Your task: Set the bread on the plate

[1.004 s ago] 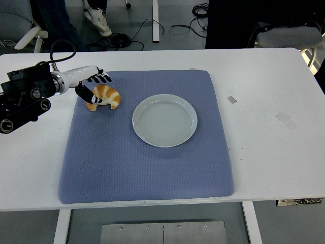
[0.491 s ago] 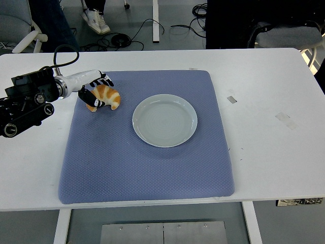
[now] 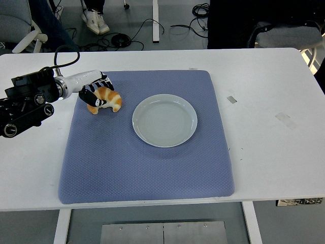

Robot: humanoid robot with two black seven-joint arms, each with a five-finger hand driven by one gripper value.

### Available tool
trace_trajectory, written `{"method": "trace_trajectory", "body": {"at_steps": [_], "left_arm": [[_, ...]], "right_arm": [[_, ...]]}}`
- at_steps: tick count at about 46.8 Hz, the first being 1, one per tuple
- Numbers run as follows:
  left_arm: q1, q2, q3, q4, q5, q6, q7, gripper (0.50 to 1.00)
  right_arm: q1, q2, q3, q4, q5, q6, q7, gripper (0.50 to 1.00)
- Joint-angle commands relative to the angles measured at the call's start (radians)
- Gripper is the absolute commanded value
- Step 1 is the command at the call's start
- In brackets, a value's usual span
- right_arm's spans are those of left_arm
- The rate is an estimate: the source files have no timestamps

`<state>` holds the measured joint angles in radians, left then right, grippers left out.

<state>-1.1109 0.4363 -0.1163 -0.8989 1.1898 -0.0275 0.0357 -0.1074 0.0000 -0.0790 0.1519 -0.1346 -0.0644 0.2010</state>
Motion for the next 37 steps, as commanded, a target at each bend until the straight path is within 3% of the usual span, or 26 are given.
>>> {"method": "trace_trajectory", "body": {"at_steps": [1,3,21,37], "left_arm": [[0.000,0.001,0.000,0.000,-0.001,-0.002,-0.003,0.525],[0.000,0.001,0.000,0.000,-0.002,-0.005,-0.007,0.500],[-0.007,0.010,-0.009,0.000,-0.027,-0.008,-0.008,0.500],[-0.069,0.010,-0.014,-0.002,-0.174,-0.023,-0.007,0.500]], "right_arm": [[0.000,0.000,0.001,0.000,0.000,0.000,0.000,1.000],[0.000,0.000,0.001,0.000,0.001,0.000,0.000,1.000],[0.000,0.000,0.001,0.000,0.001,0.000,0.000,1.000],[0.000,0.000,-0.001,0.000,0.001,0.000,0.000,1.000]]}}
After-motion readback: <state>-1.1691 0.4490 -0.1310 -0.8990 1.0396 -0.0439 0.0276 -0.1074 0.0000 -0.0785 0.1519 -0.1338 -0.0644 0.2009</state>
